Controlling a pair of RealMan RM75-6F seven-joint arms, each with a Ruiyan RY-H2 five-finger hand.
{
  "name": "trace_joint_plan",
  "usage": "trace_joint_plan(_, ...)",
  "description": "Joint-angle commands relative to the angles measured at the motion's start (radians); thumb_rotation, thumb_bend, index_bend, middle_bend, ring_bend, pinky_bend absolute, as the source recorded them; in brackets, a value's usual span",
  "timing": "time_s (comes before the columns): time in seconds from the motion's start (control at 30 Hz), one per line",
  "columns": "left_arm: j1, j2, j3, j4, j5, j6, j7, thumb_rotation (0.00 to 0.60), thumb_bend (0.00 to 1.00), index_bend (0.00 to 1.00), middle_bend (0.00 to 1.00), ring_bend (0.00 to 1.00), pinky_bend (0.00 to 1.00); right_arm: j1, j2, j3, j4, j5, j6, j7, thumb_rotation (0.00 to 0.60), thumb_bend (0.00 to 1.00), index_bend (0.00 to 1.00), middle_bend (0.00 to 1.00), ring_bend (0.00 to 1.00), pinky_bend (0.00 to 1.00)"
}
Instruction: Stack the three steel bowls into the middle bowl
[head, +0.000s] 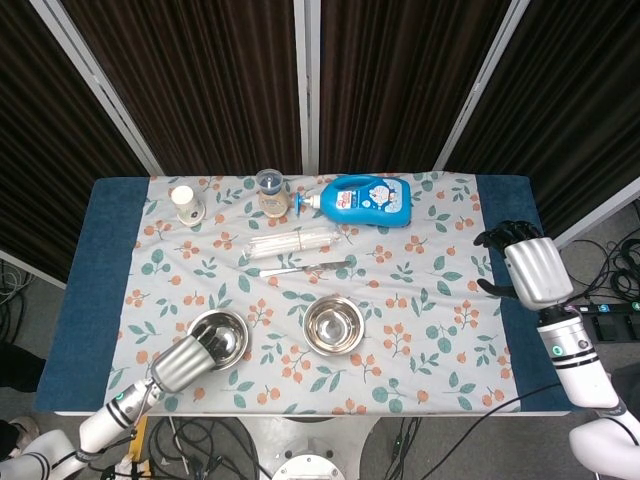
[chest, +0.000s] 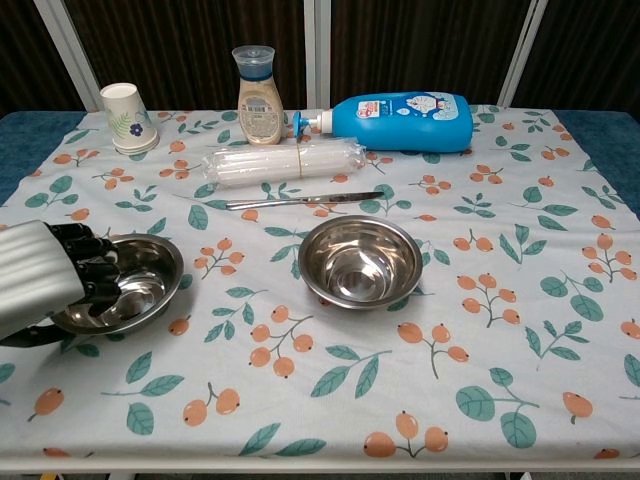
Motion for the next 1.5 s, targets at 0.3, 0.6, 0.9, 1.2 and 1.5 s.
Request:
trace_joint_plan(0.3,-0.002,-0.064,0.031,0.116,0.015,0.038,-0.056,0.6,0.27,0.64,0.63,0.4,0.42,0.0,-0.001,-0.001,0.012,0.012,-0.016,0.009,0.6,0.02,0.38,0.43,0.25,0.26)
trace_joint_plan(0.6,-0.014,-0.098,0.036,0.175,0.012,0.057,-0.088,0.6,0.33,0.68,0.67,0.44,0.46,0.0,-0.007,-0.003,0.028,0.02,-0.026,0.015,0.6,0.01,0.37,0.43,0.25,0.26)
trace_joint_plan(0.9,-0.022,-0.117,0.04,0.197,0.009,0.082,-0.109,0.6,0.34,0.69,0.71,0.48,0.48,-0.001,-0.01,-0.005,0.042,0.029,-0.037,0.023,0.6,0.01,0.36,0.43,0.25,0.26)
trace_joint_plan(1.2,-0.047,-0.106,0.027,0.17,0.007,0.117,-0.111,0.6,0.35,0.7,0.72,0.48,0.48,-0.002,-0.01,-0.004,0.045,0.031,-0.039,0.029,0.6,0.01,0.35,0.42,0.25,0.26)
trace_joint_plan(1.5,-0.195,-0.072,-0.017,0.036,0.051,0.062,-0.06,0.6,0.35,0.7,0.72,0.48,0.48,-0.02,0.018,0.029,0.028,0.031,0.02,0.073,0.6,0.01,0.35,0.41,0.25,0.26)
